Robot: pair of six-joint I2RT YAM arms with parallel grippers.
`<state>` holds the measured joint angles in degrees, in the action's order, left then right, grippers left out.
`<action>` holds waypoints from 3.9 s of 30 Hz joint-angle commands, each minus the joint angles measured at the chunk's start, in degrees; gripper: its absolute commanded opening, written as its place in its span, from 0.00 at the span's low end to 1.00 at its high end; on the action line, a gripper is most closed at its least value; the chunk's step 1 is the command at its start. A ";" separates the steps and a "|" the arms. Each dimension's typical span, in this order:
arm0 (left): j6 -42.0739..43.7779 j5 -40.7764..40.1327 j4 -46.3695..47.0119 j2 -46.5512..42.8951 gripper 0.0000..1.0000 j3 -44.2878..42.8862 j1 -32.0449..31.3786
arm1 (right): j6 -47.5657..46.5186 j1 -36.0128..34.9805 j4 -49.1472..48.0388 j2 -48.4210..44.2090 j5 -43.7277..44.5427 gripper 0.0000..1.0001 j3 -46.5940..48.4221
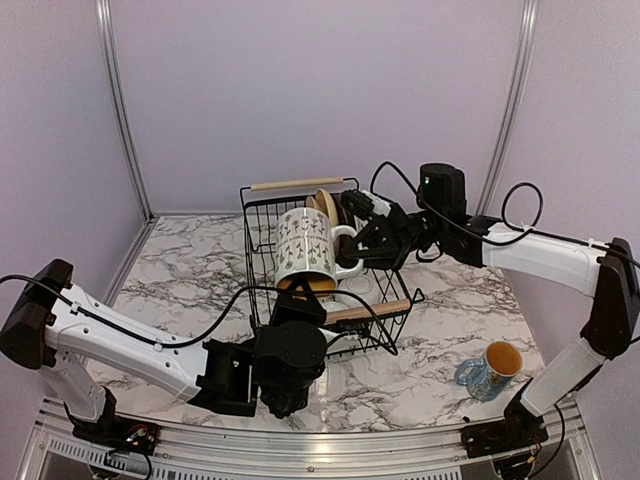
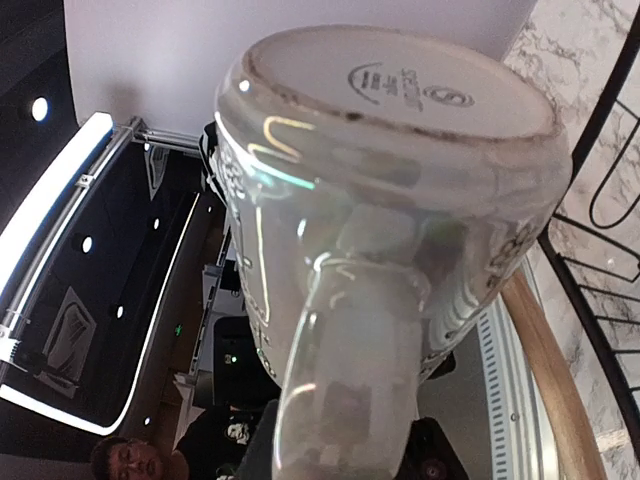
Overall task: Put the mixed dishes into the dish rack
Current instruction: Pass from the left arm to the right, then turn the cup upside down over the dish rack.
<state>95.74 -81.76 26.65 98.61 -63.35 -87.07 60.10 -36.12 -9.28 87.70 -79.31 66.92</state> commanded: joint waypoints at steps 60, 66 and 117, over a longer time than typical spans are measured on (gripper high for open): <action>-88.05 14.21 -35.13 -56.69 0.57 -1.28 -6.39 | -58.16 -8.67 32.29 27.82 56.10 0.00 36.35; -88.51 14.28 -34.82 -58.03 0.57 0.05 -6.44 | -56.53 -10.54 31.49 31.38 58.35 0.00 39.17; -92.76 17.23 -38.88 -58.97 0.59 -0.48 -6.40 | -51.14 -11.50 20.70 39.31 67.52 0.57 36.59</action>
<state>2.96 -64.88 -11.46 40.51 -63.53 -93.69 7.99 -47.05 12.05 129.40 -10.55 103.72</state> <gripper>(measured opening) 0.585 0.559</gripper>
